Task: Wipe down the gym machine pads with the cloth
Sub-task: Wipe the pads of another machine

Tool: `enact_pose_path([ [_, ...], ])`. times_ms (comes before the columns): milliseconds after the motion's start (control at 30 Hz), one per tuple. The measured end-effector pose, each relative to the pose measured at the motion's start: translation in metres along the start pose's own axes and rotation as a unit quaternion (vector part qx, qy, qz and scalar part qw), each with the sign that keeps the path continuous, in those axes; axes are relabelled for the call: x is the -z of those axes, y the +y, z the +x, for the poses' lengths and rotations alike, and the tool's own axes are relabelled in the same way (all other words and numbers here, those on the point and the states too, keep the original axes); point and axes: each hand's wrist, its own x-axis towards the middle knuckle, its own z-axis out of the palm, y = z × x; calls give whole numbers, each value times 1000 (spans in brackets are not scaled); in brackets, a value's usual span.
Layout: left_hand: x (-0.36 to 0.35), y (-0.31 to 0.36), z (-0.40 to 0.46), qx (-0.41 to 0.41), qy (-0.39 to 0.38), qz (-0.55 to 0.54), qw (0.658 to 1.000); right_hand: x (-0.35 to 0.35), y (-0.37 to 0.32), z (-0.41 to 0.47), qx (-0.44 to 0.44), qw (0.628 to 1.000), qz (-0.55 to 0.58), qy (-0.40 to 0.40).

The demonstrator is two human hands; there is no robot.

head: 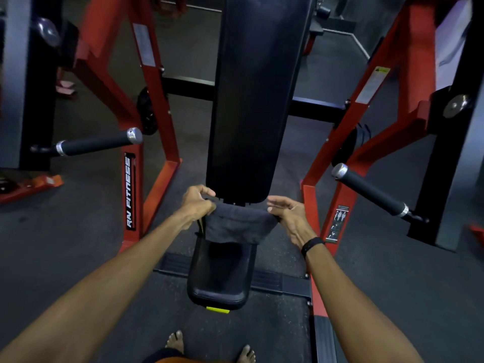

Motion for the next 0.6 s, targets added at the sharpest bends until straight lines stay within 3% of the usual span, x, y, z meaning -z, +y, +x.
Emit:
enact_pose_path([
  [267, 8, 4, 22, -81, -22, 138, 987, -14, -8, 4, 48, 992, -120, 5],
  [467, 12, -7, 27, -100, -70, 196, 973, -18, 3, 2, 116, 909, -399, -25],
  [600, 14, -20, 25, -107, -156, 230, 954, -16, 9, -9, 41, 888, -447, -98],
])
